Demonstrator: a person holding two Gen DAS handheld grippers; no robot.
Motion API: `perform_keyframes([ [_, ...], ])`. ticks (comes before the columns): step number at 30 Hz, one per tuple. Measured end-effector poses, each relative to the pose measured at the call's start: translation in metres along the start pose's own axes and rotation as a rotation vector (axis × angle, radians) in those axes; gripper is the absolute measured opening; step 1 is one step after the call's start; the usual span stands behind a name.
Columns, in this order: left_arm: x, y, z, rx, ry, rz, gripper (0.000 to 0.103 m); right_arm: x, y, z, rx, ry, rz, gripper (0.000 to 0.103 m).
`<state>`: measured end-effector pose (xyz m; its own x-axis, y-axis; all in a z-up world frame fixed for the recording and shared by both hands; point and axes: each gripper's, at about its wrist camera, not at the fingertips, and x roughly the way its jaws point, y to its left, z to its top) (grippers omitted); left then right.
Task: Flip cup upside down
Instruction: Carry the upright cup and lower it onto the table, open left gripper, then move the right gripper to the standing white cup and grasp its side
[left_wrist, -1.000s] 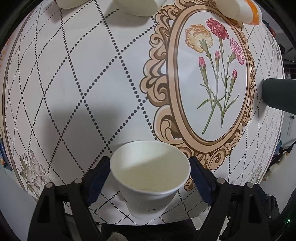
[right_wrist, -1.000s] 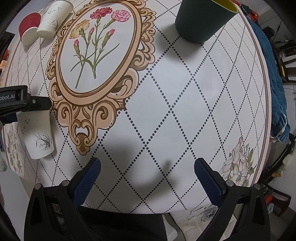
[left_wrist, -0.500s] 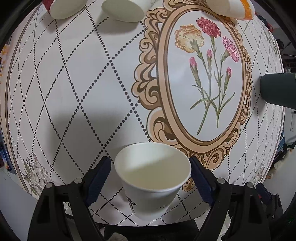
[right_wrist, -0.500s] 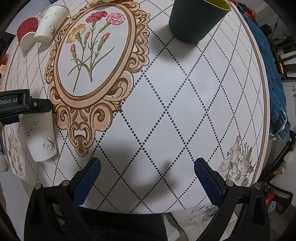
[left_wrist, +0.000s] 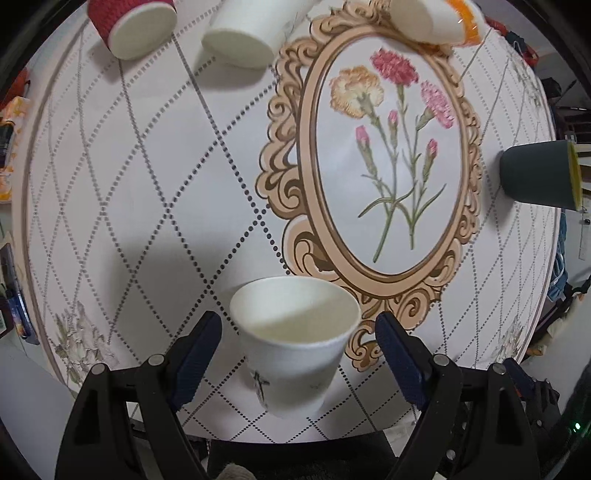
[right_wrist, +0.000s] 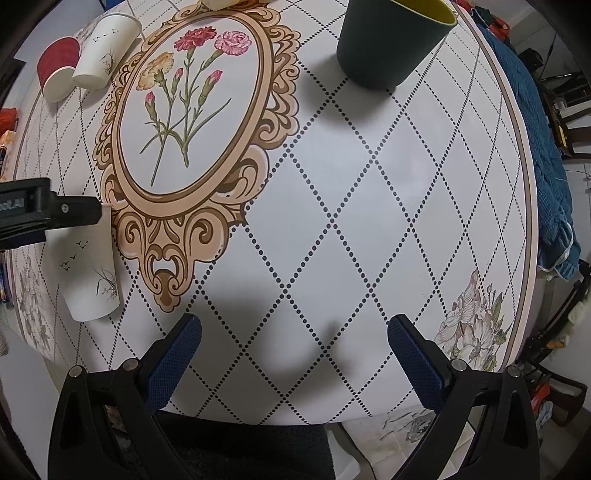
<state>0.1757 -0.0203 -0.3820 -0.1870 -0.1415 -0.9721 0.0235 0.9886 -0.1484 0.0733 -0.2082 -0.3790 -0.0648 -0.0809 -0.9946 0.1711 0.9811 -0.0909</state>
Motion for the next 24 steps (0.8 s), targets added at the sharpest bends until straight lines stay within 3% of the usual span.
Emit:
perform_keyframes([
  [7, -0.067, -0.005, -0.038, 0.039, -0.150, 0.095, 0.085, -0.019, 0.004, -0.010, 0.009, -0.022, 0.045, 0.103],
  [13, -0.103, 0.029, -0.085, 0.026, -0.218, 0.167, 0.085, -0.058, 0.019, -0.025, -0.014, -0.078, 0.098, 0.103],
  [24, -0.109, 0.099, -0.117, -0.019, -0.298, 0.169, 0.085, -0.116, 0.080, -0.041, -0.069, -0.155, 0.168, 0.103],
])
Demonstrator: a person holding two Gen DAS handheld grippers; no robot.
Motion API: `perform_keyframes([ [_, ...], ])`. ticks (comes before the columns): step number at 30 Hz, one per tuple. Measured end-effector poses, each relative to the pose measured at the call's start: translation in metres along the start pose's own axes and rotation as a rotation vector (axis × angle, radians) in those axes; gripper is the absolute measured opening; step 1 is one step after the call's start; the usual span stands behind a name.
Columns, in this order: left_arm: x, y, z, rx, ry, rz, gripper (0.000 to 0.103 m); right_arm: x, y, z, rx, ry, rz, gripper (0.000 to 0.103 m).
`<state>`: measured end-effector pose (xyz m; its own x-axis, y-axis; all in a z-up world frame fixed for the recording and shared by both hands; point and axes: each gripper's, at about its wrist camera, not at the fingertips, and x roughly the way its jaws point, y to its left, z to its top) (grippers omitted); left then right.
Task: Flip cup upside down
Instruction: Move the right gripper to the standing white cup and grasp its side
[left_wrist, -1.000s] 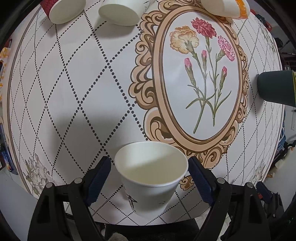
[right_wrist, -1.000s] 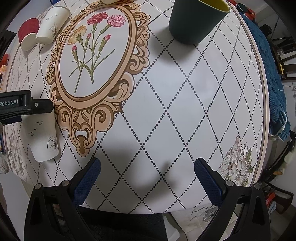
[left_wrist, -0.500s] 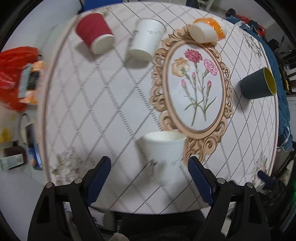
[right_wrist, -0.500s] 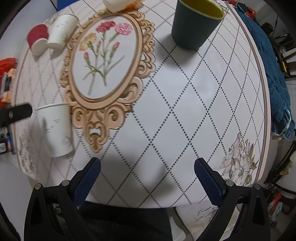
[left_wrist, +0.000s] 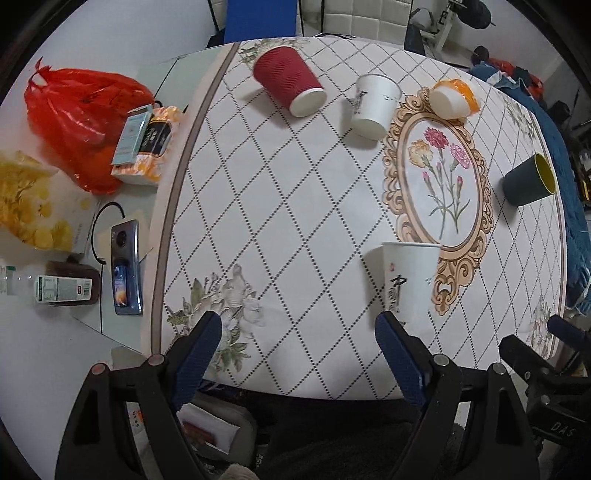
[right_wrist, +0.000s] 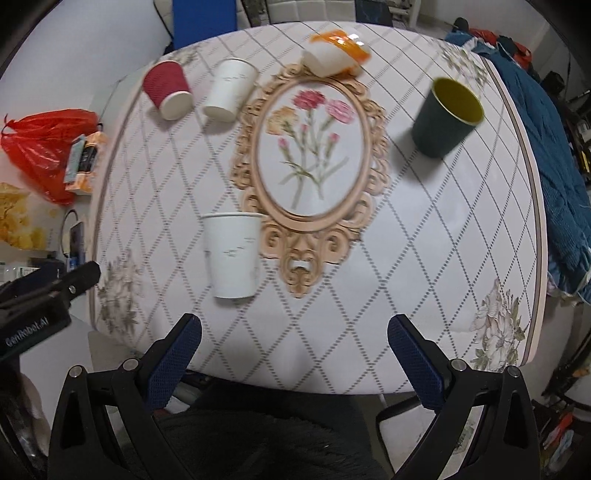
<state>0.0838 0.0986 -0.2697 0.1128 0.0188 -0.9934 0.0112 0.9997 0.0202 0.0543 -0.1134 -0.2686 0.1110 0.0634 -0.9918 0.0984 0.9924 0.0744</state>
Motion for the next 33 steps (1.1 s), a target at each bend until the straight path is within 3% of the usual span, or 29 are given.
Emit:
perform_keyframes([
  [10, 0.016, 0.037, -0.011, -0.077, 0.012, -0.034, 0.085, 0.002, 0.049, -0.001, -0.061, 0.002, -0.010, 0.103],
  [13, 0.025, 0.045, -0.010, -0.107, -0.004, -0.017, 0.102, 0.004, 0.061, 0.004, -0.134, 0.017, -0.032, 0.103],
  [16, 0.032, 0.052, -0.010, -0.142, -0.021, 0.014, 0.102, 0.004, 0.077, 0.015, -0.301, -0.002, -0.072, 0.103],
  [18, 0.037, 0.056, -0.010, -0.174, -0.023, 0.014, 0.102, 0.001, 0.093, 0.020, -0.490, -0.044, -0.125, 0.103],
  [25, 0.071, 0.061, -0.017, -0.228, 0.025, 0.062, 0.103, 0.028, 0.146, -0.019, -1.466, -0.176, -0.497, 0.103],
  [27, 0.080, 0.061, -0.021, -0.245, 0.044, 0.070, 0.103, 0.045, 0.147, -0.042, -1.763, -0.174, -0.565, 0.103],
  [33, 0.099, 0.063, -0.028, -0.285, 0.076, 0.065, 0.103, 0.092, 0.117, -0.094, -2.486, -0.167, -0.739, 0.102],
])
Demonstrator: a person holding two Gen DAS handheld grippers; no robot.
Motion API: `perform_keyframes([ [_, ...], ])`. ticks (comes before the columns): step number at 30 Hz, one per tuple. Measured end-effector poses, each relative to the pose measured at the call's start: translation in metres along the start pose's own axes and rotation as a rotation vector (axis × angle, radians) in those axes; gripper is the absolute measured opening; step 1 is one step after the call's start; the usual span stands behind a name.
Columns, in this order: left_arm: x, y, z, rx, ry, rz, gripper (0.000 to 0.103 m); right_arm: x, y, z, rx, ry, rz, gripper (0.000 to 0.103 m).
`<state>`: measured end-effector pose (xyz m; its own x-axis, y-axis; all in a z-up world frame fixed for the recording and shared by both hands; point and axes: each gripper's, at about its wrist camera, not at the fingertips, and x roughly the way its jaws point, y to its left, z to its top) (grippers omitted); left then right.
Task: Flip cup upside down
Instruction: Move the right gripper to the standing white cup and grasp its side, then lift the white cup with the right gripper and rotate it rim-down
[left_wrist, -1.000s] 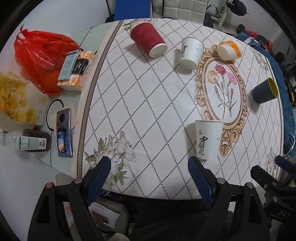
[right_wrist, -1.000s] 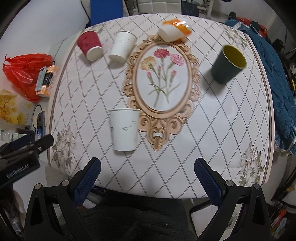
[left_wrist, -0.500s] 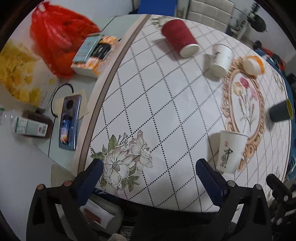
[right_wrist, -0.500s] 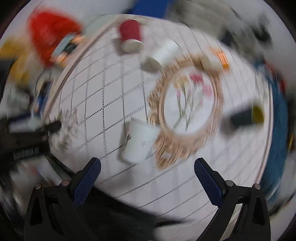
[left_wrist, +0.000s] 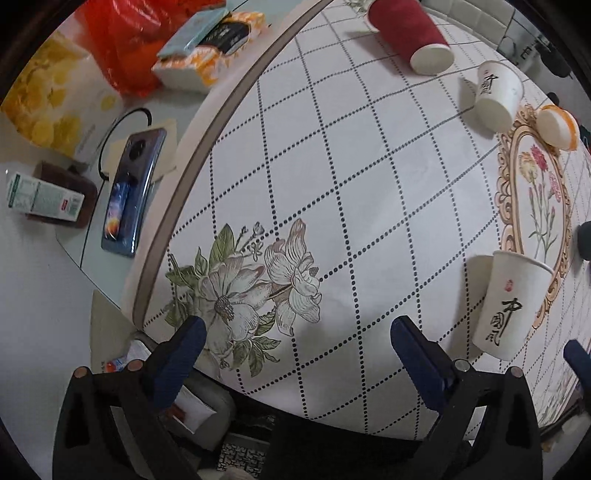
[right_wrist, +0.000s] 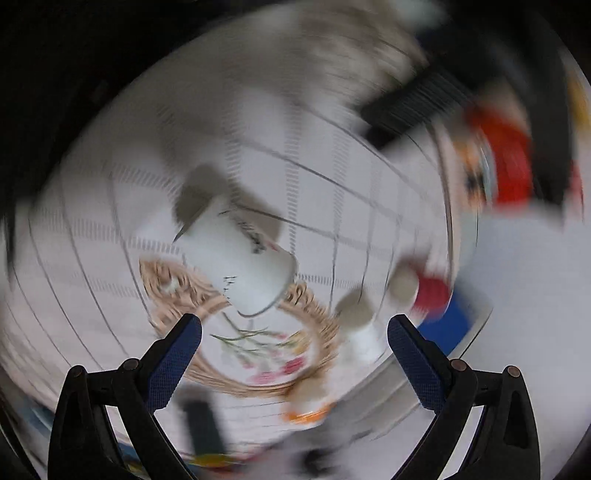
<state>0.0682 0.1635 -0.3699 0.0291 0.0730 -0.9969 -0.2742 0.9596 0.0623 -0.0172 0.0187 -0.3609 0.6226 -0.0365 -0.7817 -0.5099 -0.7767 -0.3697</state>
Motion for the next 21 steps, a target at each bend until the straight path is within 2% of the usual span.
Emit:
perform_keyframes([
  [4, 0.012, 0.000, -0.001, -0.019, 0.016, 0.001, 0.103, 0.014, 0.038, 0.008, -0.342, -0.033, -0.080, 0.102],
  [7, 0.019, 0.001, -0.002, -0.028, 0.025, 0.005, 0.103, 0.027, 0.057, 0.008, -0.507, -0.061, -0.102, 0.101],
  [8, 0.021, 0.001, -0.003, -0.030, 0.028, 0.008, 0.103, 0.029, 0.062, 0.009, -0.544, -0.069, -0.106, 0.097],
  [12, 0.030, 0.003, -0.004, -0.036, 0.041, 0.009, 0.103, 0.044, 0.070, 0.008, -0.630, -0.084, -0.099, 0.096],
  [21, 0.043, -0.004, -0.001, -0.023, 0.067, 0.015, 0.103, 0.069, 0.076, 0.004, -0.662, -0.091, -0.086, 0.086],
])
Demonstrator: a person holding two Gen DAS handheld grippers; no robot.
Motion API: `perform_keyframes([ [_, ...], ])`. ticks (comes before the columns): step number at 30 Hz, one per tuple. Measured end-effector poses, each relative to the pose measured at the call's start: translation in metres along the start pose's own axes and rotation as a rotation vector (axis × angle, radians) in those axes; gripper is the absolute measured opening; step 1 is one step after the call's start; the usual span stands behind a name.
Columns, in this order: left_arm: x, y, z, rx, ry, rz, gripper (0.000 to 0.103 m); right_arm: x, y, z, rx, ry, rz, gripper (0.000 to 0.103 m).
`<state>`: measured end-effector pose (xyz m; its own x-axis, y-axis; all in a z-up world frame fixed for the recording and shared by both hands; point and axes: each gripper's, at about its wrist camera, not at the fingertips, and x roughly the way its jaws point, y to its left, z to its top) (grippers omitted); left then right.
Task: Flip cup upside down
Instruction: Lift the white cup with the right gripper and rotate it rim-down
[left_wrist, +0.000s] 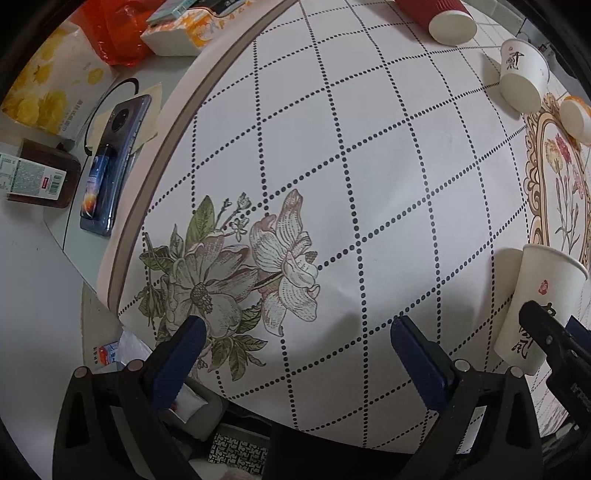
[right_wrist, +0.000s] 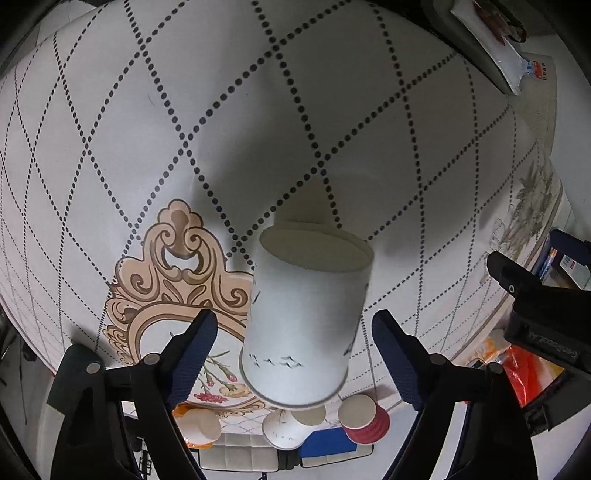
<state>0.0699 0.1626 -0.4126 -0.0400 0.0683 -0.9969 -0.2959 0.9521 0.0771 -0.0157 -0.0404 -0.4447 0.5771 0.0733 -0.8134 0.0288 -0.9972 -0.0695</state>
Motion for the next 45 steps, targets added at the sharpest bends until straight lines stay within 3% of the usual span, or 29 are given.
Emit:
perform_keyframes([
  [1, 0.001, 0.000, 0.001, 0.002, 0.001, 0.001, 0.103, 0.003, 0.001, -0.001, -0.001, 0.001, -0.005, 0.084],
  [3, 0.001, -0.003, 0.002, 0.007, 0.000, 0.003, 0.103, 0.009, 0.000, 0.001, 0.000, 0.000, -0.015, 0.066],
  [21, -0.017, -0.011, 0.023, 0.033, -0.018, 0.023, 0.103, 0.004, -0.007, -0.002, 0.178, -0.032, -0.029, 0.063],
  [30, -0.032, -0.019, 0.034, 0.061, -0.036, 0.042, 0.103, -0.008, -0.026, -0.012, 0.354, -0.014, 0.026, 0.063],
  [36, -0.037, -0.026, 0.042, 0.081, -0.049, 0.043, 0.103, -0.012, -0.048, -0.032, 0.575, -0.018, 0.148, 0.063],
  [45, -0.042, -0.049, 0.046, 0.134, -0.066, 0.034, 0.102, -0.003, -0.044, -0.053, 1.075, -0.037, 0.449, 0.063],
])
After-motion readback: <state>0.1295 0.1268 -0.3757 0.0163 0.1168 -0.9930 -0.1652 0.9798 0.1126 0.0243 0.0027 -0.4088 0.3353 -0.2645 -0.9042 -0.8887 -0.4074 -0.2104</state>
